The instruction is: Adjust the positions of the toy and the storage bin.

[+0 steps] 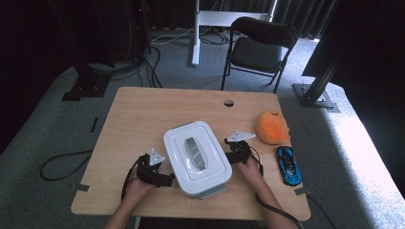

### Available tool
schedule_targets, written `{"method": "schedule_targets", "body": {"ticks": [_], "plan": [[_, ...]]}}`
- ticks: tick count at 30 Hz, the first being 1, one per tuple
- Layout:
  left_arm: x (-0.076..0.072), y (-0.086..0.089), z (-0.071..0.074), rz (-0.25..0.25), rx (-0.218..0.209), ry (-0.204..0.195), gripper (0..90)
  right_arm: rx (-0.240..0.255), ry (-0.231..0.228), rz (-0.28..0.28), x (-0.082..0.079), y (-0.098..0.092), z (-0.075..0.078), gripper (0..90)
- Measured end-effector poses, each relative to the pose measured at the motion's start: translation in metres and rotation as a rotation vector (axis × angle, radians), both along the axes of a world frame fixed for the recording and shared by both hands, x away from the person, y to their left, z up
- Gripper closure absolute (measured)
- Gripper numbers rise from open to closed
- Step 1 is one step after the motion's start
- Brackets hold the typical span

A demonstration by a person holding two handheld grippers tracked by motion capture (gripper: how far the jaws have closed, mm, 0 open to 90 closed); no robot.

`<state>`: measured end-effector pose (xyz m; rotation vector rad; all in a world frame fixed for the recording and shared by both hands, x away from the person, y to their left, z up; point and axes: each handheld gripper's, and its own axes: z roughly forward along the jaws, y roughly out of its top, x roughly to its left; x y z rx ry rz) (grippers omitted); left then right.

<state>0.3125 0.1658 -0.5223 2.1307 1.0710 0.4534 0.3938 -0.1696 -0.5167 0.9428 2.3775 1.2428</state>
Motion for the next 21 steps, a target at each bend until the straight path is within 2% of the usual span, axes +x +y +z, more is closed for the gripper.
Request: {"method": "schedule_targets", "body": {"ticks": [3, 7, 9, 11, 14, 16, 18, 20, 21], "plan": [[0.001, 0.007, -0.005, 0.004, -0.017, 0.018, 0.4, 0.009, -0.018, -0.025, -0.002, -0.005, 0.000, 17.5], [0.002, 0.018, -0.008, 0.011, -0.015, 0.032, 0.4, 0.010, -0.019, -0.055, -0.007, -0.017, 0.000, 17.4], [0.003, 0.024, -0.009, 0.013, -0.027, 0.035, 0.4, 0.016, -0.013, -0.050, -0.011, -0.022, 0.000, 16.2], [0.003, 0.030, -0.010, 0.017, -0.029, 0.038, 0.4, -0.006, -0.017, -0.042, -0.017, -0.026, -0.001, 16.0], [0.004, 0.038, -0.013, 0.026, -0.027, 0.041, 0.4, -0.010, -0.010, -0.031, -0.025, -0.032, -0.003, 14.3], [0.004, 0.043, -0.015, 0.036, -0.024, 0.044, 0.4, 0.009, -0.009, -0.035, -0.031, -0.039, -0.003, 14.2], [0.003, 0.047, -0.016, 0.042, -0.035, 0.048, 0.4, 0.005, -0.019, -0.045, -0.037, -0.045, -0.002, 14.1], [0.003, 0.052, -0.017, 0.046, -0.027, 0.052, 0.4, 0.038, -0.015, -0.047, -0.043, -0.053, 0.001, 14.0], [0.002, 0.054, -0.018, 0.049, -0.022, 0.048, 0.4, 0.038, -0.016, -0.053, -0.045, -0.055, 0.003, 14.0]]}}
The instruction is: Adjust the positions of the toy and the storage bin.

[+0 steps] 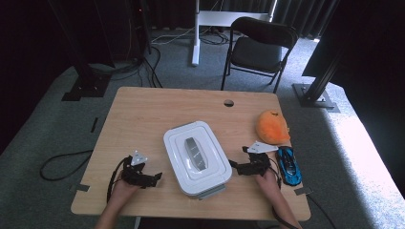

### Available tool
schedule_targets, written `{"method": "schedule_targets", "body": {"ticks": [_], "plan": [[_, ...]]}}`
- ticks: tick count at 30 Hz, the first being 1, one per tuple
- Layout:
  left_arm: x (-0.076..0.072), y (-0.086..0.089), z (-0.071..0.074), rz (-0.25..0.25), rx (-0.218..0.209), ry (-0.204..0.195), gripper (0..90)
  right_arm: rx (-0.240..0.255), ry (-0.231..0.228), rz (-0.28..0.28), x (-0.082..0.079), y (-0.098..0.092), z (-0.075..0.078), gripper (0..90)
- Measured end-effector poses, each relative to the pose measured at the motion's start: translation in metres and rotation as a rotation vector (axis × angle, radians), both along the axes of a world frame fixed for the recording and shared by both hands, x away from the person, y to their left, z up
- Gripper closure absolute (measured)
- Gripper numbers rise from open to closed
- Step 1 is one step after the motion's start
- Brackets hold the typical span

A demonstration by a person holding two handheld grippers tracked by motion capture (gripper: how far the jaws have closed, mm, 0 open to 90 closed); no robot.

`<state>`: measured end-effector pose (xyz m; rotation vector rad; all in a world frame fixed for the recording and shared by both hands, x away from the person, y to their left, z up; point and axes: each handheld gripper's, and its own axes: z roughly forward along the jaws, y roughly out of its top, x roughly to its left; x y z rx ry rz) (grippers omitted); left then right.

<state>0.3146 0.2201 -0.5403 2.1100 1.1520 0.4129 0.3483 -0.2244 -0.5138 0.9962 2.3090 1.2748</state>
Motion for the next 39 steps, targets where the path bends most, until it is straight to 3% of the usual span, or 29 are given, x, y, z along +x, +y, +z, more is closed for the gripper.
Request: {"method": "schedule_targets", "body": {"ticks": [9, 15, 20, 26, 30, 39], "plan": [[-0.005, 0.024, -0.002, 0.040, 0.017, 0.005, 0.4, 0.064, -0.035, -0.049, -0.017, -0.024, 0.030, 13.6], [-0.007, 0.037, -0.005, 0.077, -0.003, 0.009, 0.4, 0.130, -0.032, -0.043, -0.025, -0.023, 0.061, 13.5], [-0.006, 0.040, -0.005, 0.102, -0.005, 0.002, 0.4, 0.158, -0.050, -0.002, -0.031, -0.011, 0.076, 13.4], [-0.006, 0.036, -0.006, 0.104, 0.043, -0.006, 0.4, 0.150, -0.035, 0.076, -0.038, 0.025, 0.100, 11.4], [-0.006, 0.034, -0.006, 0.102, 0.063, -0.010, 0.4, 0.107, -0.034, 0.104, -0.039, 0.048, 0.106, 11.3], [-0.007, 0.034, -0.006, 0.110, 0.063, -0.008, 0.4, 0.097, 0.007, 0.164, -0.038, 0.085, 0.109, 11.4]]}}
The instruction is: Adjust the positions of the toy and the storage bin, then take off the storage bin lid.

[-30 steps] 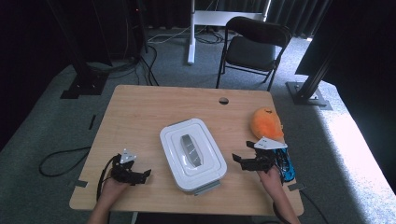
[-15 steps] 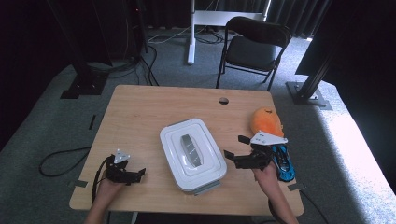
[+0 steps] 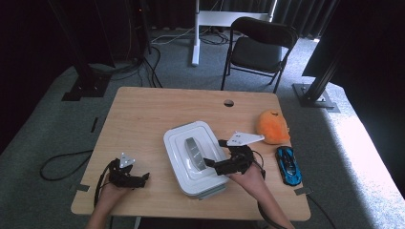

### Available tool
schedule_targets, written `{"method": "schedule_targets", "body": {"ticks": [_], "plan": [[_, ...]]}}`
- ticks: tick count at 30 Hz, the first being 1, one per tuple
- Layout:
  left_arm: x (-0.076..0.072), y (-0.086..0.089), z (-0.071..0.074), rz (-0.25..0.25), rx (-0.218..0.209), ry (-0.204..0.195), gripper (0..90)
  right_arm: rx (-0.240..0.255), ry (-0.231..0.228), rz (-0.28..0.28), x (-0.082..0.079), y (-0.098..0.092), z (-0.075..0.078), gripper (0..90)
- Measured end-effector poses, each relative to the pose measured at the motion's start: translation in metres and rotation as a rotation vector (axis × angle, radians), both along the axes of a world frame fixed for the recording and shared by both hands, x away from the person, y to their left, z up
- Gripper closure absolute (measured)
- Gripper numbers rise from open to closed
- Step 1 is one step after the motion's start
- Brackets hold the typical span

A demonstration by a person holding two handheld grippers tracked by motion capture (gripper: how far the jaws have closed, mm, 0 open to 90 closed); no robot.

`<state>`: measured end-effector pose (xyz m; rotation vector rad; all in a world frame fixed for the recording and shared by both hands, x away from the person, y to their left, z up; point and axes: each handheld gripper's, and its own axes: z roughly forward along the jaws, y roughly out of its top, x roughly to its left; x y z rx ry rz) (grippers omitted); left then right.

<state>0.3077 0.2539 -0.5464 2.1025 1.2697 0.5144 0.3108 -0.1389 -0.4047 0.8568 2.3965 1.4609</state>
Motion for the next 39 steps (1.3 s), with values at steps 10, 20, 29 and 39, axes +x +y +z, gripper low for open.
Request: {"method": "schedule_targets", "body": {"ticks": [10, 20, 29, 39], "plan": [[-0.001, -0.001, 0.000, 0.008, 0.000, 0.001, 0.3, -0.111, 0.009, 0.011, 0.000, 0.031, -0.003, 13.1], [-0.001, -0.001, 0.000, 0.008, 0.000, 0.001, 0.4, -0.160, 0.035, -0.035, 0.002, 0.040, -0.008, 20.3], [-0.001, -0.001, 0.000, 0.011, 0.000, 0.001, 0.4, -0.177, 0.053, -0.030, -0.002, 0.043, -0.011, 28.6], [-0.001, -0.001, 0.000, 0.012, 0.000, 0.000, 0.4, -0.160, 0.060, -0.023, -0.006, 0.043, -0.011, 48.5]]}}
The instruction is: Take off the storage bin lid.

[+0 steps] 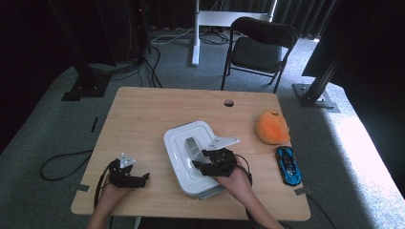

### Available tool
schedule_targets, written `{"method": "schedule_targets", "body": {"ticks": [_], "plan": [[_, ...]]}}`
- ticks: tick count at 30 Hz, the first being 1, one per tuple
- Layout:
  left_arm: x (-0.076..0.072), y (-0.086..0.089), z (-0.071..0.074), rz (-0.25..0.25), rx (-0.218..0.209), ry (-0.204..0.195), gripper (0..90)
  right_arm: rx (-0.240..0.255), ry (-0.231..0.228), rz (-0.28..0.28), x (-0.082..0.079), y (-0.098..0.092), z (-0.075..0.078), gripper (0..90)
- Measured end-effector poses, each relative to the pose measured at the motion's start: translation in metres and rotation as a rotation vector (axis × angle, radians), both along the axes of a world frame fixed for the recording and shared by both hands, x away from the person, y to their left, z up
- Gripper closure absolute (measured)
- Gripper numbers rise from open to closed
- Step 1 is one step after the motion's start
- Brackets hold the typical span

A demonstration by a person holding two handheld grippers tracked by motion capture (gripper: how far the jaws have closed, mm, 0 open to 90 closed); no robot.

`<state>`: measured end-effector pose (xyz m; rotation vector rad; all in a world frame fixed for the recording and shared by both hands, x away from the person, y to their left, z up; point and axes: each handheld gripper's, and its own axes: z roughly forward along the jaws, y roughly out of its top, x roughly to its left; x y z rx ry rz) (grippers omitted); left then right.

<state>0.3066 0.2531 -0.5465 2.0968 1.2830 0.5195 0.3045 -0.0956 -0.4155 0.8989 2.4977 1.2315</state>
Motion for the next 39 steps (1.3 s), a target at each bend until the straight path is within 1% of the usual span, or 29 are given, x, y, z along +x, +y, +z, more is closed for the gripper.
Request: {"method": "schedule_targets", "body": {"ticks": [1, 2, 3, 4, 5, 8, 9, 10, 13, 17, 22, 26, 29, 31, 34, 39], "plan": [[0.000, 0.000, 0.000, 0.000, 0.000, 0.000, 0.4, 0.011, 0.012, 0.009, 0.000, 0.000, 0.000, 54.5], [0.000, 0.000, 0.000, 0.000, 0.000, -0.001, 0.4, 0.024, 0.020, 0.018, -0.001, -0.001, 0.001, 57.1], [0.000, 0.000, 0.000, 0.000, 0.000, 0.000, 0.4, 0.023, 0.008, 0.018, -0.002, -0.001, 0.001, 59.2], [0.000, 0.000, 0.000, 0.001, 0.000, 0.000, 0.4, 0.030, 0.012, 0.023, -0.003, -0.001, 0.001, 62.9], [0.000, 0.000, 0.000, 0.001, 0.000, 0.001, 0.4, 0.039, 0.018, 0.022, -0.003, -0.001, 0.002, 63.2], [0.000, 0.000, 0.000, 0.000, 0.001, 0.002, 0.4, 0.041, 0.014, 0.016, -0.005, -0.002, 0.003, 64.0], [0.000, 0.000, 0.000, 0.001, 0.000, 0.002, 0.4, 0.050, 0.016, 0.016, -0.005, -0.003, 0.003, 64.7], [0.000, 0.000, 0.000, 0.000, 0.000, 0.002, 0.4, 0.070, 0.018, 0.018, -0.006, -0.004, 0.005, 66.0], [0.000, 0.000, 0.000, 0.001, 0.000, 0.001, 0.4, 0.075, 0.011, 0.026, -0.009, -0.006, 0.010, 67.2], [0.000, 0.000, 0.000, 0.002, 0.000, -0.001, 0.4, 0.084, -0.011, 0.024, -0.012, -0.010, 0.019, 67.8], [0.000, 0.000, 0.000, 0.003, -0.001, -0.004, 0.4, 0.124, -0.033, 0.001, -0.007, -0.022, 0.034, 68.2], [0.000, 0.000, 0.000, 0.002, -0.002, -0.002, 0.4, 0.145, -0.046, -0.021, 0.001, -0.031, 0.043, 68.3], [0.000, 0.000, 0.000, 0.002, -0.001, -0.002, 0.4, 0.158, -0.049, -0.046, 0.013, -0.039, 0.049, 68.5], [0.000, 0.000, 0.000, 0.001, 0.000, -0.001, 0.4, 0.161, -0.061, -0.057, 0.020, -0.043, 0.052, 68.7], [0.000, 0.000, 0.000, 0.001, 0.001, -0.001, 0.4, 0.168, -0.065, -0.079, 0.030, -0.048, 0.057, 68.7], [0.000, 0.000, 0.000, 0.002, -0.002, -0.002, 0.4, 0.178, -0.077, -0.116, 0.052, -0.056, 0.062, 68.9]]}}
